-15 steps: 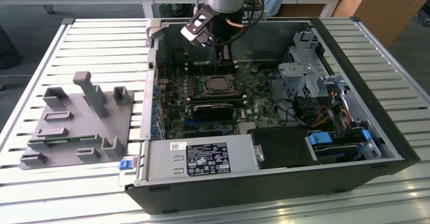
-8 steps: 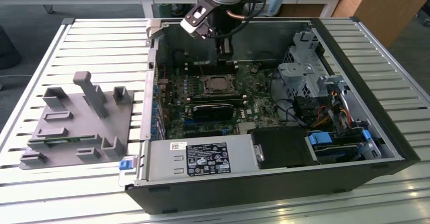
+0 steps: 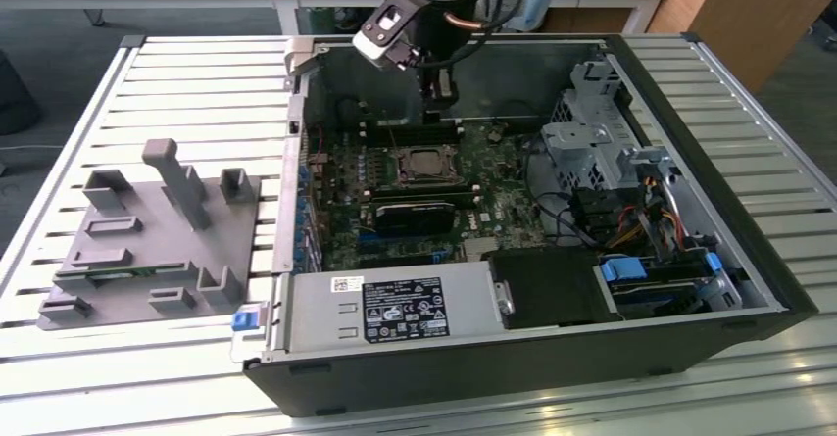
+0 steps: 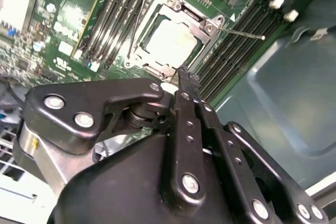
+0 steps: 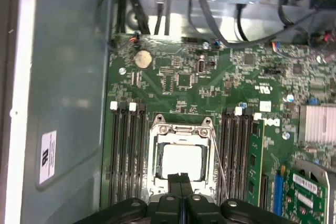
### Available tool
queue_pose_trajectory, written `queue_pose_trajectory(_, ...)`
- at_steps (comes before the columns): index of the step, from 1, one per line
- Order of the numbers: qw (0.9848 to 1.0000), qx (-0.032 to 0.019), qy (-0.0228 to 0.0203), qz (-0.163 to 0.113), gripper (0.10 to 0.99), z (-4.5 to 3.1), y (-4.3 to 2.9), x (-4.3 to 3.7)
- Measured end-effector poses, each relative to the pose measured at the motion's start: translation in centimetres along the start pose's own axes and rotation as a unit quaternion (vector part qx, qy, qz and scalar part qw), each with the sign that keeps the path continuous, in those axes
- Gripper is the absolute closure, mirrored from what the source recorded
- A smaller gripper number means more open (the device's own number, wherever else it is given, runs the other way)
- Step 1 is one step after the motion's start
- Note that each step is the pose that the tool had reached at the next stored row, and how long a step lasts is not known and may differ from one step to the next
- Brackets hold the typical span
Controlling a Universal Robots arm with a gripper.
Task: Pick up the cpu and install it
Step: 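Install the first cpu locking lever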
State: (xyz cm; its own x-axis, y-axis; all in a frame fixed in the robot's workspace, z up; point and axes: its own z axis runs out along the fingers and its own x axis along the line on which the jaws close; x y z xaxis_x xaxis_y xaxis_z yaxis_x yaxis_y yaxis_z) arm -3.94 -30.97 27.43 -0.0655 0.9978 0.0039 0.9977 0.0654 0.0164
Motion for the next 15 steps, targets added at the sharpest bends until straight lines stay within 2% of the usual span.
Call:
queue_pose_trajectory(6,0.9987,0.0002,0.0008,-0.050,0.980,0.24,0.00,0.00)
queue_pose_trajectory(12,0.9956,0.0004,0.0013,-0.093,0.980,0.33,-0.04,0.00)
queue_pose_trajectory(15,0.9936,0.0005,0.0015,-0.113,0.980,0.36,-0.06,0.00)
